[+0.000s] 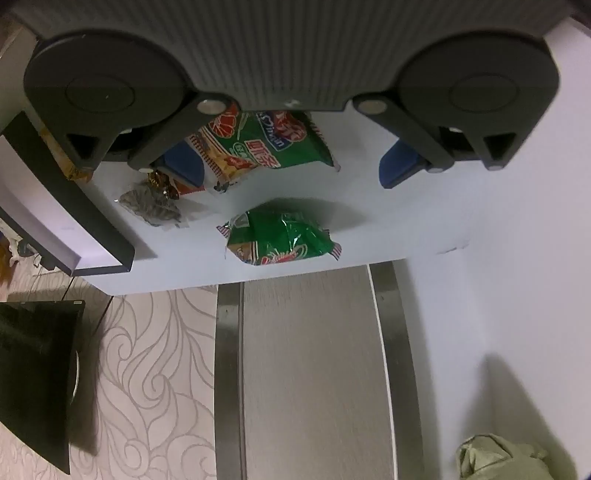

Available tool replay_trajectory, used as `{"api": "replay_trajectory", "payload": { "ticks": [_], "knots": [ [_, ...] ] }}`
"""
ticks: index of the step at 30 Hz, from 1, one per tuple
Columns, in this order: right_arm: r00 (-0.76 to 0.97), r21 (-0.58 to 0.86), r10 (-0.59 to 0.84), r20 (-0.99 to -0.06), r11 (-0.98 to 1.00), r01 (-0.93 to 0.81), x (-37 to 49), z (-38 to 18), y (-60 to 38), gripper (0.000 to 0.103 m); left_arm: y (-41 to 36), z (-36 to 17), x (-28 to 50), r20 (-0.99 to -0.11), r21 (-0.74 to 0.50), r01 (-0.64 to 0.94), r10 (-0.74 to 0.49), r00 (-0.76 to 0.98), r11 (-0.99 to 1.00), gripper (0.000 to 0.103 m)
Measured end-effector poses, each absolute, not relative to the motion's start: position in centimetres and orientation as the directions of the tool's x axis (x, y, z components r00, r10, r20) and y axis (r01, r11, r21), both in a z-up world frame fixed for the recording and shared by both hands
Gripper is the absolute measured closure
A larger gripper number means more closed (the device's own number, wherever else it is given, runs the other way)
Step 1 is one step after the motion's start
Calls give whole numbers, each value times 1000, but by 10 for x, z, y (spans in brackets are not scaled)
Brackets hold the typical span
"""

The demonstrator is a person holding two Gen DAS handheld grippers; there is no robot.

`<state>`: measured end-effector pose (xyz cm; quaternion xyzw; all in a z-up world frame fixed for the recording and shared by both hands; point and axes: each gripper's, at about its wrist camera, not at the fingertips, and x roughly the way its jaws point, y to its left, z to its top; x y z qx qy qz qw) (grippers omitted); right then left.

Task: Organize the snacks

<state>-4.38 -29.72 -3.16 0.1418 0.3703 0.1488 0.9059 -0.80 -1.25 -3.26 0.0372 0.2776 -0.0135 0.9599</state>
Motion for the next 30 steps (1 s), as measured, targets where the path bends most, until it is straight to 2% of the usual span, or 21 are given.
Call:
{"api": "replay_trajectory", "payload": {
  "ticks": [21,30],
  "knots": [
    [700,335,369,-611,922,-194,-29,-37,-299,0,-13,-56,1,-554,48,30,2,833,998,0],
    [702,304,377,-604,923,-235,-25,-31,-292,0,-16,-45,-2,-515,67,35,4,857,997,0]
  ]
}}
